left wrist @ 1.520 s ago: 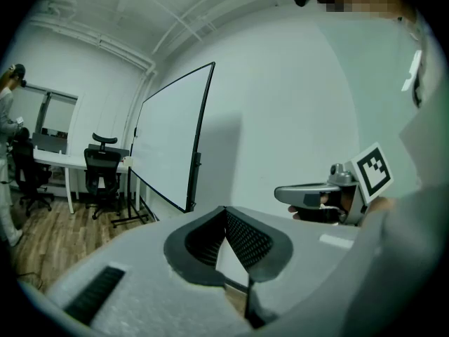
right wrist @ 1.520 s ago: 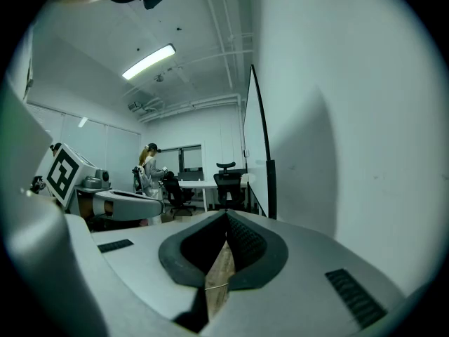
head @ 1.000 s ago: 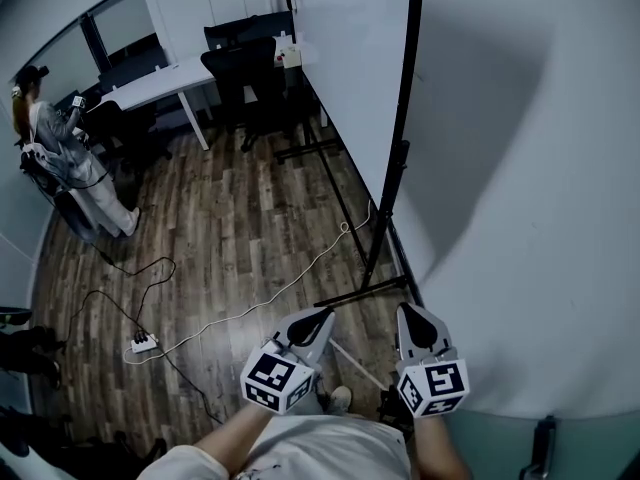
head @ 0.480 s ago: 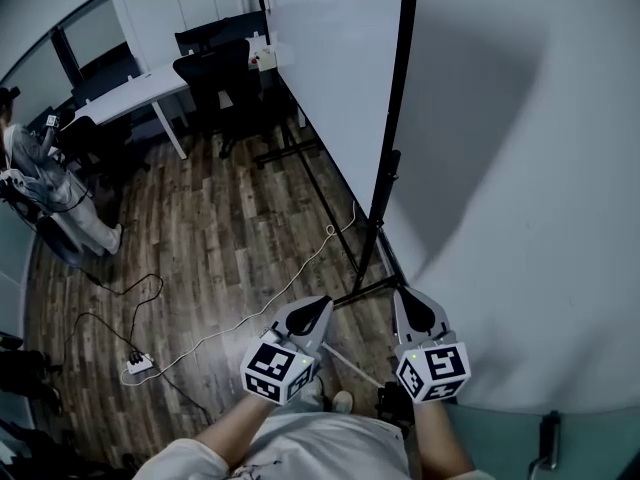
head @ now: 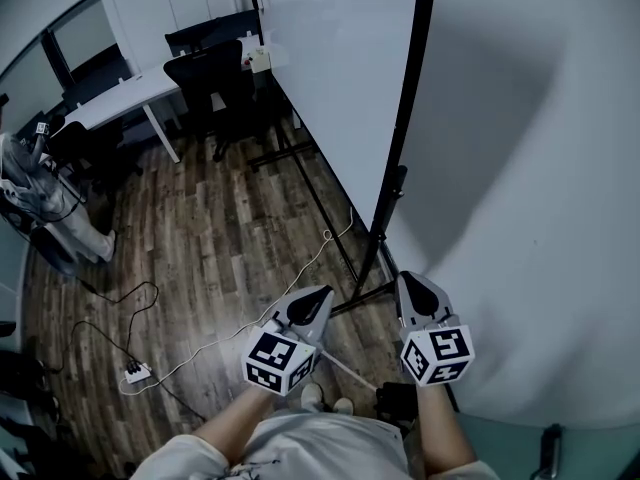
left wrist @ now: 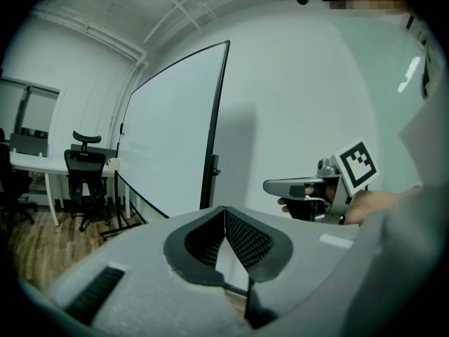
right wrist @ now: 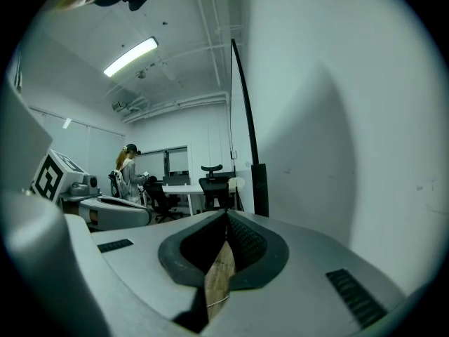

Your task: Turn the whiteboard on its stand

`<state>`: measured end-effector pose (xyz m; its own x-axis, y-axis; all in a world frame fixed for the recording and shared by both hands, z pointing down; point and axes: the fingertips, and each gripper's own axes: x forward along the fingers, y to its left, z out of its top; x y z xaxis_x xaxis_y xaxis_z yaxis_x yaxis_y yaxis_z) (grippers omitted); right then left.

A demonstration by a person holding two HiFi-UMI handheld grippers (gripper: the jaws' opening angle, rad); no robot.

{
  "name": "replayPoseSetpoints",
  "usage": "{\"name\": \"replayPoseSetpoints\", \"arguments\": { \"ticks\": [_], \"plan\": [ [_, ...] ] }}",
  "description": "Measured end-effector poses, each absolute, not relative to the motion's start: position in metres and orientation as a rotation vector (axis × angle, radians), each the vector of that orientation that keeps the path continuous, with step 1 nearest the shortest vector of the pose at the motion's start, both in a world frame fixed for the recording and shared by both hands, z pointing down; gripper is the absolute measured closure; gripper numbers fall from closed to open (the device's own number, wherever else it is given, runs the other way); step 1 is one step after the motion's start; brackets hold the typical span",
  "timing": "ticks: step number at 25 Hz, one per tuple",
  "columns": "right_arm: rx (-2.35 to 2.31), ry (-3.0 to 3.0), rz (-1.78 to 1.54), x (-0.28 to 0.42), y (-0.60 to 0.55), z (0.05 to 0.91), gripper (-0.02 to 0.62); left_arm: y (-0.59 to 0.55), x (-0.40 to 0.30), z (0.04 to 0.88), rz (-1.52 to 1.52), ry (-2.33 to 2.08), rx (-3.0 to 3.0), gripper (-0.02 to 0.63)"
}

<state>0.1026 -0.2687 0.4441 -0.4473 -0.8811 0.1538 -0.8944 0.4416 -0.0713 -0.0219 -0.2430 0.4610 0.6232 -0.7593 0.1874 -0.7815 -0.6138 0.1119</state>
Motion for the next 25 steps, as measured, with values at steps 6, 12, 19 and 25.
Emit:
{"name": "replayPoseSetpoints", "arguments": {
  "ticks": [6,12,19,25],
  "plan": [
    [1.613,-2.572,0.225,0.104,-0.305,0.449,0.588,-0.27,-0.021,0.466,0.199,-1.268,2.669,0.595],
    [1.636,-2.552,0.235,0.104,-0.338,0.448,0.588,-0.297,-0.022,0.462,0.206,-1.25,2.687,0.594],
    [1.647,-2.531,0.236,0.107,-0.374,0.454,0.586,-0.329,-0.018,0.459,0.198,-1.246,2.703,0.584],
    [1.653,-2.509,0.256,0.104,-0.405,0.46,0.493,-0.337,-0.018,0.458,0.196,-1.228,2.707,0.557]
  ]
}}
